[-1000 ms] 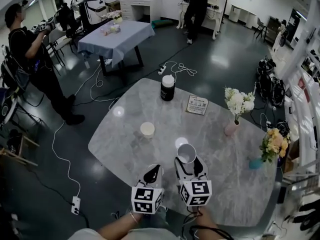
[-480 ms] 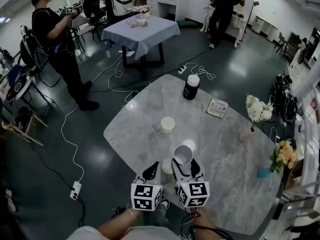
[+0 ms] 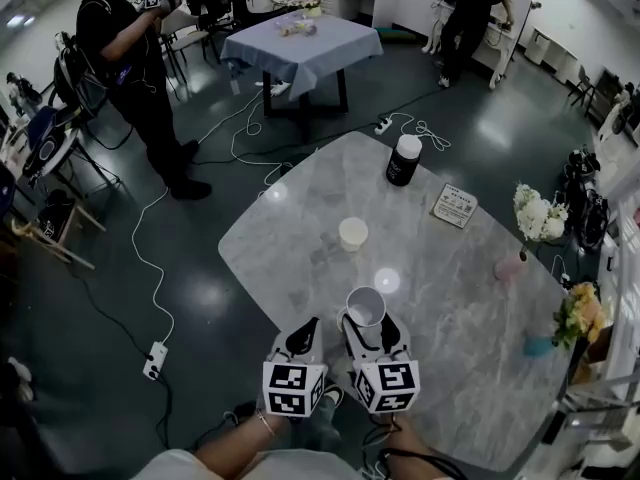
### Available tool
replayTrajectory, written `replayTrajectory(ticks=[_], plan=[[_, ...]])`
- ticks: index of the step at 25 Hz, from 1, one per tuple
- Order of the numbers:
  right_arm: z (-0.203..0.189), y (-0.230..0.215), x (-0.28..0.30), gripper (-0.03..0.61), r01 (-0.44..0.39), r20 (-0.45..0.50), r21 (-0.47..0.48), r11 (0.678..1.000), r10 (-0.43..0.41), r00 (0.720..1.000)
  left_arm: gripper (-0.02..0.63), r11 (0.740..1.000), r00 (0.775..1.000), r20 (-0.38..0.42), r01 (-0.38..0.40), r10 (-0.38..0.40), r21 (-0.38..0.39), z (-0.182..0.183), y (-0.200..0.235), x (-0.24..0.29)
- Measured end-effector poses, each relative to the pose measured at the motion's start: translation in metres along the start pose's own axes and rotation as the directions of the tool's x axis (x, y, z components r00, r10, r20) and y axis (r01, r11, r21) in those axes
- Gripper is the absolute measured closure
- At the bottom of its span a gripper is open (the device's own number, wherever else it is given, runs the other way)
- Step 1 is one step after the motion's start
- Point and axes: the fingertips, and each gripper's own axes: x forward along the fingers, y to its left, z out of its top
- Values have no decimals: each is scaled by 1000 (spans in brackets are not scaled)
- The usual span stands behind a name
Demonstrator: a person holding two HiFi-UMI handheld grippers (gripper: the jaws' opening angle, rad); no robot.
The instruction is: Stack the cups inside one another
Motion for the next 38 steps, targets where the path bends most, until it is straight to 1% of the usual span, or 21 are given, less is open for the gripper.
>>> replayTrajectory(ticks=[9, 12, 16, 20, 28, 38], plan=[[-18, 2, 4, 322, -12, -28, 10, 1000, 13, 1000, 611, 1000, 1000, -22, -17, 17, 0, -12, 7, 1], [-23, 2, 7, 322, -13, -39, -5, 1000, 13, 999, 611, 1000, 999, -29, -19, 19, -1, -14, 8, 3], [-36, 1, 9, 319, 8, -85, -41, 999, -12, 996, 611, 1000, 999, -39, -20, 20, -5, -18, 8, 6], [-50, 0, 8, 302, -4, -129, -30, 1000, 1, 992, 611, 1000, 999, -50, -20, 20, -8, -24, 8, 10], [-59, 5, 4, 295, -34, -168, -36, 999, 27, 985, 611, 1000, 998, -60, -23, 22, -17, -26, 11, 15], [-55, 10, -6, 296, -36, -161, -28, 999, 31, 986, 611, 999, 998, -60, -23, 22, -24, -27, 13, 16]])
